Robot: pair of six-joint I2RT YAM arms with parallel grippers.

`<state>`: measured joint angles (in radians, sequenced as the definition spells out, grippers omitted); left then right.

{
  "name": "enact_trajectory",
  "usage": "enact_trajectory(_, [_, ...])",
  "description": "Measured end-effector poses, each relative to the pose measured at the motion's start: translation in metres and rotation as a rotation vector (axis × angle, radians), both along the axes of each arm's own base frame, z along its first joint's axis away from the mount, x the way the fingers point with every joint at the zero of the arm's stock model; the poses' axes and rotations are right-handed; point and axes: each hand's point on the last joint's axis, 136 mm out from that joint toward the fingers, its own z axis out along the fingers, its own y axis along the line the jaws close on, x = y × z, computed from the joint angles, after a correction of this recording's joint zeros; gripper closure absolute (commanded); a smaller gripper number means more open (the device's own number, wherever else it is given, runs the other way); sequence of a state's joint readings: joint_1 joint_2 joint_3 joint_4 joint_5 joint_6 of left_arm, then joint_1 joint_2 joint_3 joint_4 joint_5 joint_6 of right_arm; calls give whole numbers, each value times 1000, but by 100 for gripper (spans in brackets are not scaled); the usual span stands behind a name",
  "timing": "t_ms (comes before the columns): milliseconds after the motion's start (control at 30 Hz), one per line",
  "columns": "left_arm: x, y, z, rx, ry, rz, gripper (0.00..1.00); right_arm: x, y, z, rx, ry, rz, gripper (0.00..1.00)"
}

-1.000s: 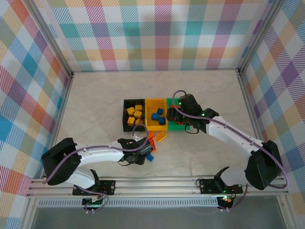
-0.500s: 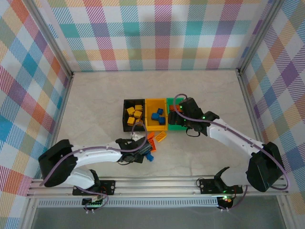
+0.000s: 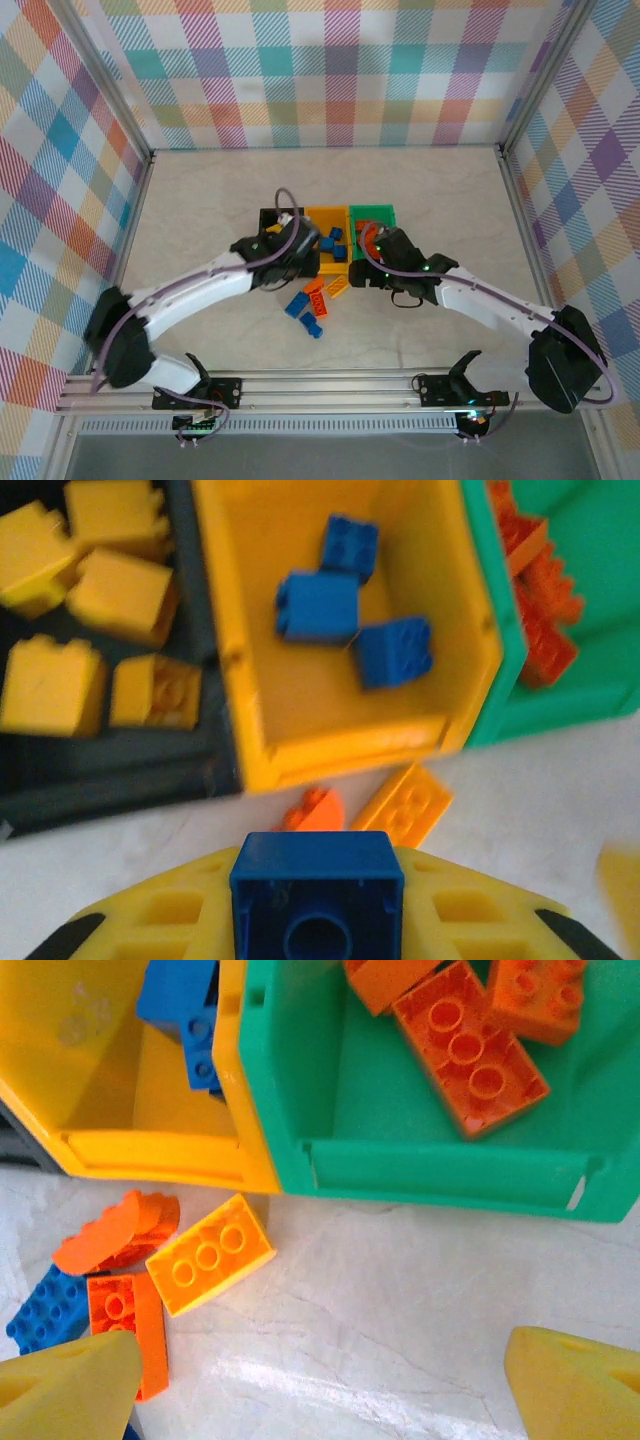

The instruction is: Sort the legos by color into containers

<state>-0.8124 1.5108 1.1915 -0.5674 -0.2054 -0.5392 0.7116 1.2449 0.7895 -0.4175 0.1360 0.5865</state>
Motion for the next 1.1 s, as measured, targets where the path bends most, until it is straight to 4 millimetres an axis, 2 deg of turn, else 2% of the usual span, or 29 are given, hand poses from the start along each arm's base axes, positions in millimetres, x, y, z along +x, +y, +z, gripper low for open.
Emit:
enact_trajectory(67, [26, -15, -4, -3, 16, -1, 76, -6, 2, -3, 6, 7, 18, 7])
enact_trajectory(167, [55, -30, -15, 6, 35, -3, 76, -16, 3, -9, 13, 22, 46, 7])
enact_trajectory(300, [77, -39, -38, 25, 79, 6, 75, -31, 5, -13, 35, 35, 88, 7])
enact_trajectory(467, [89, -46, -56, 52, 116, 2, 52, -50, 13, -11, 92, 39, 183, 6])
enact_trajectory(667, [93, -51, -47, 38, 109, -5, 33, -73, 32, -7, 121, 38, 310, 5])
enact_trajectory(733, [91, -51, -44, 29, 111, -7, 21, -81, 38, -6, 123, 39, 346, 5])
enact_trajectory(833, [81, -45, -28, -10, 91, -8, 7, -94, 49, -7, 121, 44, 402, 5])
enact_trajectory(900, [64, -31, -5, -52, 60, -1, 1, -104, 58, -13, 103, 64, 447, 7])
enact_trajectory(1000, [34, -8, 38, -128, -14, 1, 0, -118, 75, -25, 64, 101, 511, 8])
enact_trajectory(1100, [4, 22, 71, -198, -100, 25, 0, -126, 93, -36, 19, 120, 559, 9])
